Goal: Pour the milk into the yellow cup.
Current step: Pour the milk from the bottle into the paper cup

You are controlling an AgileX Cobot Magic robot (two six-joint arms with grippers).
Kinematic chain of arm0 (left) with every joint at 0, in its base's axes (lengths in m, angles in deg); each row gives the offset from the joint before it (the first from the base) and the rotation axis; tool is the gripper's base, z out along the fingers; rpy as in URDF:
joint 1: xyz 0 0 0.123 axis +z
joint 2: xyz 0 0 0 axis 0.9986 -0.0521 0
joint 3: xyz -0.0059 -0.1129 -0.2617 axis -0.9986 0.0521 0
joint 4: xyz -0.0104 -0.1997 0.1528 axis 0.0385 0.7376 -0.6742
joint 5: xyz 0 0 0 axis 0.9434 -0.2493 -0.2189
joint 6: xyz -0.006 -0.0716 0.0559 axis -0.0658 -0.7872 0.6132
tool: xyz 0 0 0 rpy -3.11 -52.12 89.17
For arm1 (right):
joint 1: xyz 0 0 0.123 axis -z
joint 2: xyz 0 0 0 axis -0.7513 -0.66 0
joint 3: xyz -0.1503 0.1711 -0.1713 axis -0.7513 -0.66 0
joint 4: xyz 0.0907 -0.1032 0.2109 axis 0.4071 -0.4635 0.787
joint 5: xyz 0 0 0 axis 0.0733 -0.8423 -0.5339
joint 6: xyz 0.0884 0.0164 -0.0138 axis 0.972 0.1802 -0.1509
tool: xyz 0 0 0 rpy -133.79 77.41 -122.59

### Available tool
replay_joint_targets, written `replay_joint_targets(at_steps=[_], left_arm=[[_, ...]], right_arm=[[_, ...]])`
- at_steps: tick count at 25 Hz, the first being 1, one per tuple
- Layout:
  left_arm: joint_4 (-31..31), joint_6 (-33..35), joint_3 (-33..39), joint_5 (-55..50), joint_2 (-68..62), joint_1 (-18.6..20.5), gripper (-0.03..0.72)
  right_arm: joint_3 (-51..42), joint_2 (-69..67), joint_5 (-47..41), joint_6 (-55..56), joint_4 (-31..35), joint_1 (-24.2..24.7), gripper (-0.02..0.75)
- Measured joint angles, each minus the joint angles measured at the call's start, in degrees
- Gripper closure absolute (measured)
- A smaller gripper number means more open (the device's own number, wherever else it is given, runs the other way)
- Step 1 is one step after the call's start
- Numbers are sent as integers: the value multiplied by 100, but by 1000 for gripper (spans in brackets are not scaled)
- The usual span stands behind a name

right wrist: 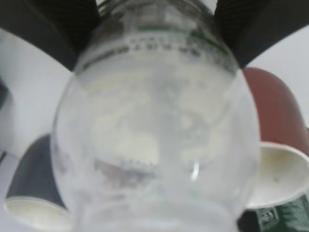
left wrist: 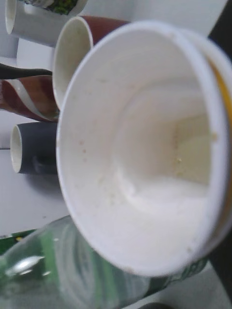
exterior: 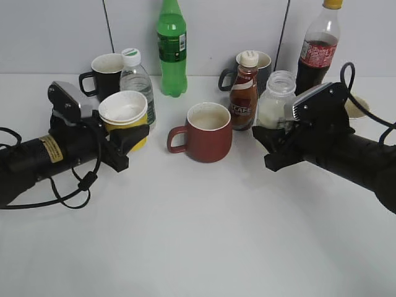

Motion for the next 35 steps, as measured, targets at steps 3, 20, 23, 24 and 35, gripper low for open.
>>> replay_joint_targets(at_steps=[3,20,23,24,35], left_arm=[[-234,-310,0,-30,311,0,322],[-2452,-2184,5,-628,1347,-146,323],[-2499,-2207,5,-643,1347,-338,323],[-2499,-2206,5,-648,1347,-413,323],[-2239,-2223,-126,-1233,1377,-1082,323]], right_arm=[[0,323,-226,0,-32,-214,297],[852,1123,-1898,-543,-638,-1018,301],[1092,1123,-2134,-839,-885,-1018,301],[1166,1123,-2196,-972,-973,-1018,301],[1332,1129,-2332,-2844,-1176,-1018,301]])
